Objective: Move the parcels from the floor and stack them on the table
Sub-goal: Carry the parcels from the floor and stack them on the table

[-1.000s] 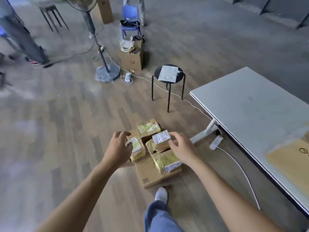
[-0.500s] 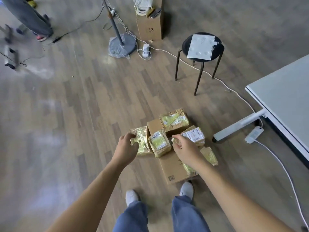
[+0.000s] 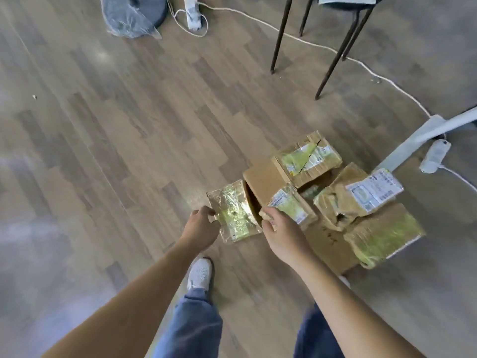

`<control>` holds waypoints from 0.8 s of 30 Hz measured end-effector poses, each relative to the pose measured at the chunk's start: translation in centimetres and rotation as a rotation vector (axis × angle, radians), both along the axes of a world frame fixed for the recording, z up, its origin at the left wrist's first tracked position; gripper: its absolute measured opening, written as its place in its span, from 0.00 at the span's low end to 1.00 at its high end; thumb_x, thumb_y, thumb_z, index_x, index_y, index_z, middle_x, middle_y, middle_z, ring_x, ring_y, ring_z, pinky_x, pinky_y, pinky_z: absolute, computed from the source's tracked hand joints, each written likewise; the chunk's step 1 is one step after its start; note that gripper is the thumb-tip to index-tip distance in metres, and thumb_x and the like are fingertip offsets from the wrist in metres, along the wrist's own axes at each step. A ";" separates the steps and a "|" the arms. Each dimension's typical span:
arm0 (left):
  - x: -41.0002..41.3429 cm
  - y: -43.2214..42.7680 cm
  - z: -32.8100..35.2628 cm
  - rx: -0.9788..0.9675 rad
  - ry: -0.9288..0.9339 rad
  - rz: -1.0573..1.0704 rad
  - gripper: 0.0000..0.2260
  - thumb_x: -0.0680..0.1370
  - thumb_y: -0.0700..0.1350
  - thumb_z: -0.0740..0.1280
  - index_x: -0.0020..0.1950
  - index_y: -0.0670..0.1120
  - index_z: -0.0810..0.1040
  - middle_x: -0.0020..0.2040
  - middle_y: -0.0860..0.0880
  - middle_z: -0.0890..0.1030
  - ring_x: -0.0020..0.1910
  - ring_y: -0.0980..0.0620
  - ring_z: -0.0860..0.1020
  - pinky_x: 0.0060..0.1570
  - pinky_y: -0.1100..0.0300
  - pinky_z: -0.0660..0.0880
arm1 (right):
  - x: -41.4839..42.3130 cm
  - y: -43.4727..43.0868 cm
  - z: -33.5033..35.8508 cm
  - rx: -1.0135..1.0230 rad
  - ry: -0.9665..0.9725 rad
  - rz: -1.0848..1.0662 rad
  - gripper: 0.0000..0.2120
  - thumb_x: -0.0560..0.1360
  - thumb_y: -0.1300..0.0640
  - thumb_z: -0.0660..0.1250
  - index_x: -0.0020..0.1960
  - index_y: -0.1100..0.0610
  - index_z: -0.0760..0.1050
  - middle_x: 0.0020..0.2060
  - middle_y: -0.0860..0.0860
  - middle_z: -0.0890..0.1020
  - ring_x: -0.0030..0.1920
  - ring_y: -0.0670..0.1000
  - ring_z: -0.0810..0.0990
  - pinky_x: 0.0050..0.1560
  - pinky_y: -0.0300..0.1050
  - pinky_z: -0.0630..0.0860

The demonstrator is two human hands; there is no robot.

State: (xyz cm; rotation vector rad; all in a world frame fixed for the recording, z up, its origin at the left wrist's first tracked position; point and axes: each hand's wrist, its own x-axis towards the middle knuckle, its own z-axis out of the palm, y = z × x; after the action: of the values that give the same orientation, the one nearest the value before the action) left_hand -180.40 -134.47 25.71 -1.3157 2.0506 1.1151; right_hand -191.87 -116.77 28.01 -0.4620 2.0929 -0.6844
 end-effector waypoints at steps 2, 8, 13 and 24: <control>1.1 -2.2 -4.6 0.065 -0.035 -0.008 0.16 0.76 0.45 0.61 0.64 0.49 0.71 0.58 0.46 0.73 0.42 0.51 0.77 0.40 0.58 0.73 | 1.6 -1.9 -4.6 0.041 0.014 0.000 0.21 0.82 0.50 0.56 0.74 0.52 0.65 0.69 0.49 0.73 0.64 0.48 0.75 0.60 0.41 0.71; 3.9 -3.1 -17.0 0.236 -0.098 0.030 0.15 0.77 0.46 0.61 0.63 0.49 0.71 0.40 0.58 0.70 0.31 0.54 0.75 0.29 0.63 0.70 | 5.0 -3.4 -19.2 0.204 0.076 0.110 0.21 0.82 0.52 0.56 0.74 0.54 0.66 0.74 0.53 0.66 0.71 0.53 0.68 0.68 0.48 0.66; 4.6 -2.2 -26.6 0.330 -0.106 0.027 0.14 0.77 0.48 0.61 0.62 0.52 0.70 0.36 0.53 0.75 0.26 0.57 0.73 0.25 0.65 0.67 | 4.3 -2.6 -30.1 0.345 0.122 0.131 0.19 0.82 0.54 0.55 0.73 0.52 0.67 0.77 0.56 0.57 0.71 0.57 0.68 0.62 0.50 0.71; 6.4 -1.1 -29.4 0.413 0.015 0.357 0.10 0.73 0.36 0.65 0.47 0.47 0.82 0.41 0.54 0.81 0.40 0.55 0.79 0.40 0.63 0.75 | 6.9 -3.2 -31.5 0.186 0.180 -0.038 0.16 0.77 0.66 0.62 0.63 0.57 0.78 0.58 0.53 0.80 0.57 0.53 0.78 0.59 0.48 0.76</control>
State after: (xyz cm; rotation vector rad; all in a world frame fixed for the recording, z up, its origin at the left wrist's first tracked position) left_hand -174.04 -135.55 -3.72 -1.4825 1.5108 1.6027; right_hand -184.96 -119.95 -3.53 -0.3920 2.3149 -0.4784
